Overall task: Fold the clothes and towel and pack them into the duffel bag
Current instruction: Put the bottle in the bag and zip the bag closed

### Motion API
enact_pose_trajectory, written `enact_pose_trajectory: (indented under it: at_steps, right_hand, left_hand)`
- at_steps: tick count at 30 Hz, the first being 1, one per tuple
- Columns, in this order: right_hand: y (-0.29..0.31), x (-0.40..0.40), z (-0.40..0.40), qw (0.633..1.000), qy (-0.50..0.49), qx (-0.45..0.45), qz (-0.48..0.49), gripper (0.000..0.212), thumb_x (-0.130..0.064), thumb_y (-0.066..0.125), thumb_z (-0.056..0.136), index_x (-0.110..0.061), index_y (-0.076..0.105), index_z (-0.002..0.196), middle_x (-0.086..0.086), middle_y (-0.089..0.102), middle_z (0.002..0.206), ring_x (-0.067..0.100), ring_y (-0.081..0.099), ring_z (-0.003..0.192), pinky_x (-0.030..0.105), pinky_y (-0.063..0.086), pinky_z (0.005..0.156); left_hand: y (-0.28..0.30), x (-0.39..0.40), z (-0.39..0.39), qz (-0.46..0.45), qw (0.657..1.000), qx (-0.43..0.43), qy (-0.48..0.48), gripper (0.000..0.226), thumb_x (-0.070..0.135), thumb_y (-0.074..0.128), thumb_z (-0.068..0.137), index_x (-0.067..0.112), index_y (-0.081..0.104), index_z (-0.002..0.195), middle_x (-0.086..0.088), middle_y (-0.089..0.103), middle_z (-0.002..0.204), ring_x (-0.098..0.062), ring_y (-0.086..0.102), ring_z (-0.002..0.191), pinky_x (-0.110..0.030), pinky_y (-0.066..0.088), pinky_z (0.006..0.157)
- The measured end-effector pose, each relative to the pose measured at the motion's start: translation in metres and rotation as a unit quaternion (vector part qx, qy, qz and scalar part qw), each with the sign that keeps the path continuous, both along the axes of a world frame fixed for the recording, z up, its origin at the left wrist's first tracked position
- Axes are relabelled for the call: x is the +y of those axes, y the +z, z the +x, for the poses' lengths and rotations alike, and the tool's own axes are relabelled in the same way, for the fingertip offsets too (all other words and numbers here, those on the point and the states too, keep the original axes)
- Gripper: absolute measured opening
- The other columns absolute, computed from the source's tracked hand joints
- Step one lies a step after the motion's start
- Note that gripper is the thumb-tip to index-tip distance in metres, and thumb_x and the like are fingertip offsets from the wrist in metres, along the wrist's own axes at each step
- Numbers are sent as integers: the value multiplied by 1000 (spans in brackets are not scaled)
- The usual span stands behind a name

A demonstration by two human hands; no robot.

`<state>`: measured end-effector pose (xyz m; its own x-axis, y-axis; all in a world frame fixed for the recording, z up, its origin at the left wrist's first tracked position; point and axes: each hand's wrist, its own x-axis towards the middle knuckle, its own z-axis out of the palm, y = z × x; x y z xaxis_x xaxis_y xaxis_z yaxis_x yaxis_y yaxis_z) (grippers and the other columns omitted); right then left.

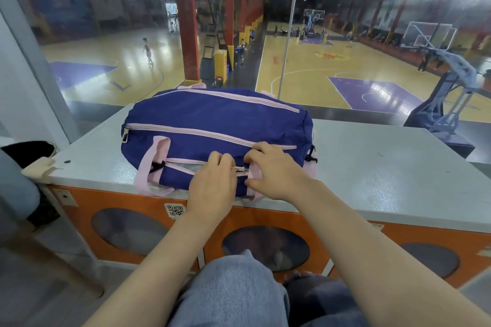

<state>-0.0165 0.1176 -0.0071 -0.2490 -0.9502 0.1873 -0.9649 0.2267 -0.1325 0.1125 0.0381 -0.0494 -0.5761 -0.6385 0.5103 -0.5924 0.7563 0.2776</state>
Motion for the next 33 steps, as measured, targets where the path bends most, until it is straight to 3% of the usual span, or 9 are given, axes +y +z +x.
enact_pose_trajectory:
  at_steps: [7,14,18,22,28,30,33]
  right_hand:
    - [-10,-6,6,998,-40,36,-46,34,-44,62,87,-28,58,116,-4,45,134,20,43,123,40,37,98]
    - [-9,-8,4,996,-49,38,-68,20,-40,55,93,-29,57,110,-6,49,128,18,46,117,38,38,97]
    - [-7,-8,1,996,-55,23,-67,19,-39,54,94,-29,57,110,-7,49,129,17,46,118,40,39,98]
    - [-6,-10,1,996,-57,21,-61,17,-40,54,93,-29,57,107,-8,49,128,17,47,116,40,39,97]
    - [-2,-8,-4,997,-61,2,-50,13,-36,55,93,-27,56,102,-7,51,124,17,50,110,41,46,93]
    - [2,-4,-11,996,-67,-12,-49,10,-34,56,93,-27,56,100,-7,54,118,17,52,105,42,51,90]
    - [7,4,-27,995,-87,-42,-38,5,-31,58,93,-28,55,96,-6,56,111,16,53,98,38,53,87]
  left_hand:
    - [1,-6,3,61,997,55,14,9,27,49,98,19,48,95,3,44,98,-10,52,67,-17,33,51]
    - [8,-22,17,78,990,113,33,5,20,56,94,15,55,93,1,50,97,-13,55,88,-26,49,76]
    - [13,-55,57,28,989,93,113,9,18,58,92,10,61,89,-8,59,104,-24,55,95,-35,45,81]
    - [3,-98,100,63,982,75,160,14,14,58,90,2,64,87,-20,60,101,-36,51,97,-44,37,89]
    - [-8,-85,87,150,966,147,152,13,14,57,94,4,65,97,-14,41,130,-31,35,125,-27,31,96]
    - [-15,-81,81,157,962,187,120,7,13,59,94,8,62,96,-9,35,138,-28,35,131,-28,36,103]
    - [-18,-72,69,192,958,204,68,5,18,55,96,13,55,96,-5,23,153,-25,33,139,-29,32,107]
